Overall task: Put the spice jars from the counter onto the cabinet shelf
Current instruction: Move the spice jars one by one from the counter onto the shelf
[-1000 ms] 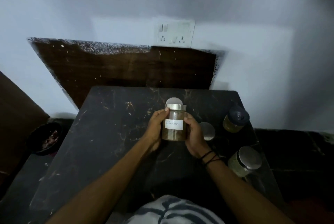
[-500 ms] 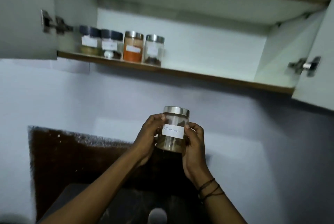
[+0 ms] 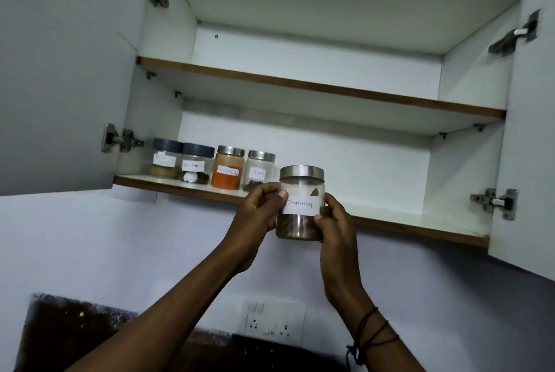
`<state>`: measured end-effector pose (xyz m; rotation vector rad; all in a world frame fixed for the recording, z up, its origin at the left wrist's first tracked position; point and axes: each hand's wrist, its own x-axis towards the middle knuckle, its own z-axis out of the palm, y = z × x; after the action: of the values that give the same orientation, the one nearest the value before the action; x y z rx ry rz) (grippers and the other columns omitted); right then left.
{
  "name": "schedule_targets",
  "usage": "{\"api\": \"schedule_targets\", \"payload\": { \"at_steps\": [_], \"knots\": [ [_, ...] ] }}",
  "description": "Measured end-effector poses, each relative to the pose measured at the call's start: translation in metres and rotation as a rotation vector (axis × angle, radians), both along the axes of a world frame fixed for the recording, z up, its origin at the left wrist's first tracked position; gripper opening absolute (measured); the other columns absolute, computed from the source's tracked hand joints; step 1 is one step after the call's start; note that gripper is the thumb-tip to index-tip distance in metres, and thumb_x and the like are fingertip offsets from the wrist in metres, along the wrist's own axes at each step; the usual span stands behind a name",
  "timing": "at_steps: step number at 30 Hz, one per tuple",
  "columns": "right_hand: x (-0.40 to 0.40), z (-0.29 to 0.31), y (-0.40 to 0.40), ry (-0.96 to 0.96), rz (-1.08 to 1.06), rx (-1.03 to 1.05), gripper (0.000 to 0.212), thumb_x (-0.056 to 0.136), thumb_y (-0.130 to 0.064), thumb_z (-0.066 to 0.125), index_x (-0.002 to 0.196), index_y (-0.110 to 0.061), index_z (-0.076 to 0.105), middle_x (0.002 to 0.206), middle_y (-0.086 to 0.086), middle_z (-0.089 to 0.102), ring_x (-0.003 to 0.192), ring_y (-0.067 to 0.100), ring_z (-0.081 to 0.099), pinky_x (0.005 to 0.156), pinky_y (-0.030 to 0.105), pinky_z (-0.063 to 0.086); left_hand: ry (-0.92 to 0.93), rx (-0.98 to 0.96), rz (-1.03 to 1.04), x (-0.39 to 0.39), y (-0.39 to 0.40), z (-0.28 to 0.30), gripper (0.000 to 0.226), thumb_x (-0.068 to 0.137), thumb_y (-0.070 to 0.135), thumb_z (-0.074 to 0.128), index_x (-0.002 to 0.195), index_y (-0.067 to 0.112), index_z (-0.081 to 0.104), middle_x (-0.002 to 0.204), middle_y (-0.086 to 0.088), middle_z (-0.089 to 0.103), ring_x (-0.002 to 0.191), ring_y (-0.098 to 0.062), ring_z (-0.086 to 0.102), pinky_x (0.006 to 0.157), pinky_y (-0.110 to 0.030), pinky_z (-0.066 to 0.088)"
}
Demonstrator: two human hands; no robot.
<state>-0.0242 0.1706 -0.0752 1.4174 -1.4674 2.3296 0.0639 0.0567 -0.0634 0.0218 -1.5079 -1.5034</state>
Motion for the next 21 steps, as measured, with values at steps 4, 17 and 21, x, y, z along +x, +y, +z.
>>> {"api": "schedule_targets", "payload": {
  "at_steps": [4, 17, 21],
  "knots": [
    [-0.009, 0.036, -0.014, 0.124, -0.092, 0.066, 0.026, 0.081, -0.026, 0.049, 0.099, -0.038, 0.063, 0.111, -0.003, 0.059, 0.103, 0.017, 0.059, 0.088, 0.040, 0.053, 0.038, -0.001, 0.113, -0.015, -0.009, 0.029, 0.027, 0.095, 0.030, 0.063, 0.120, 0.019, 0.062, 0.110, -0.002, 0.072, 0.096, -0.014, 0.067, 0.077, -0.030, 0.054],
    [-0.093, 0.080, -0.093, 0.186, -0.437, 0.362, 0.015, 0.086, -0.006, 0.057, 0.102, -0.007, 0.057, 0.103, 0.008, 0.063, 0.085, 0.020, 0.054, 0.072, 0.028, 0.043, -0.258, -0.219, 0.540, -0.089, -0.072, 0.070, 0.027, 0.098, 0.020, 0.053, 0.120, 0.010, 0.065, 0.120, -0.009, 0.068, 0.110, -0.026, 0.062, 0.100, -0.044, 0.050],
    [-0.113, 0.086, -0.114, 0.249, -0.476, 0.460, 0.016, 0.087, -0.009, 0.059, 0.101, -0.001, 0.058, 0.105, 0.015, 0.065, 0.089, 0.029, 0.059, 0.070, 0.028, 0.041, -0.329, -0.281, 0.599, -0.106, -0.090, 0.071, 0.030, 0.097, 0.006, 0.048, 0.123, 0.006, 0.063, 0.126, -0.013, 0.065, 0.115, -0.028, 0.060, 0.100, -0.038, 0.050]
  ]
}}
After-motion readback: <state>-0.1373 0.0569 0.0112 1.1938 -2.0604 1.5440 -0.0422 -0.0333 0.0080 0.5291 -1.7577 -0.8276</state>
